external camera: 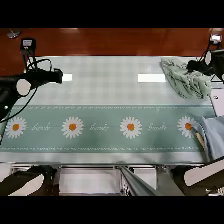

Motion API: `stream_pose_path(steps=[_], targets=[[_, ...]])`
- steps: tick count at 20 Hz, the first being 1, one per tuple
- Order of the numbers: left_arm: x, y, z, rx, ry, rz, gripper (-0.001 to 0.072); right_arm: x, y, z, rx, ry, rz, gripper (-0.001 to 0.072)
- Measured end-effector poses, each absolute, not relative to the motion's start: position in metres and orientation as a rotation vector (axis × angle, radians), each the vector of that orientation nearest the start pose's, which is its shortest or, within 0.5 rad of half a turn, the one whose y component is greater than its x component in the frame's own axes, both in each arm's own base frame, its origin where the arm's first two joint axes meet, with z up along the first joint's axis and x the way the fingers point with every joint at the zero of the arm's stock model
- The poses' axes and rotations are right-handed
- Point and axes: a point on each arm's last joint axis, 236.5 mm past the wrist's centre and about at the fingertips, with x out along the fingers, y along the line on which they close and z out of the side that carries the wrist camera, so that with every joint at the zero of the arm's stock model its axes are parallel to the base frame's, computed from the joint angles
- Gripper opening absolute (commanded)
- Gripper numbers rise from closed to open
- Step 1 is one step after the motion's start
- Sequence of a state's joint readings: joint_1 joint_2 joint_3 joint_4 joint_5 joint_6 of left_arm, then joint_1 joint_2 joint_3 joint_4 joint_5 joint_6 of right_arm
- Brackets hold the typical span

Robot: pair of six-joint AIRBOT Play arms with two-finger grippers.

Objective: Fold the shirts.

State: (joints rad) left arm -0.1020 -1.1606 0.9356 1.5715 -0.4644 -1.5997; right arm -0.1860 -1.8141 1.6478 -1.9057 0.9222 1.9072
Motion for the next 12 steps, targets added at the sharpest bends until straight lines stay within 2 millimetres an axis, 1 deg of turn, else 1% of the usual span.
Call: stream_pose_path(steps=[2,3,5,6,7,8,10,11,12], targets=[[0.455,-0.046,0.052,-0.012,0.703,-0.079,0.0705,0.521,-0.165,-0.050,0.088,1.155,-0.485,0.0611],[0.455,-0.046,0.051,-0.026,0.708,-0.074,0.0704,0.513,-0.165,-0.059,0.097,1.204,-0.488,0.0583],[0.453,-0.046,0.048,-0.061,0.725,-0.060,0.0705,0.496,-0.164,-0.070,0.133,1.291,-0.489,0.0450],[0.451,-0.046,0.046,-0.077,0.735,-0.053,0.0705,0.489,-0.161,-0.075,0.165,1.328,-0.479,0.0315],[0.450,-0.045,0.044,-0.088,0.746,-0.047,0.0704,0.483,-0.156,-0.079,0.206,1.363,-0.467,0.0129],[0.446,-0.045,0.041,-0.096,0.765,-0.041,0.0704,0.477,-0.149,-0.082,0.251,1.395,-0.445,0.0027],[0.441,-0.042,0.039,-0.108,0.795,-0.028,0.0702,0.474,-0.129,-0.080,0.328,1.430,-0.372,0.0027],[0.437,-0.039,0.040,-0.112,0.814,-0.020,0.0701,0.475,-0.118,-0.072,0.367,1.428,-0.332,0.0027],[0.434,-0.035,0.044,-0.117,0.825,-0.010,0.0701,0.486,-0.108,-0.055,0.403,1.377,-0.286,0.0027]])
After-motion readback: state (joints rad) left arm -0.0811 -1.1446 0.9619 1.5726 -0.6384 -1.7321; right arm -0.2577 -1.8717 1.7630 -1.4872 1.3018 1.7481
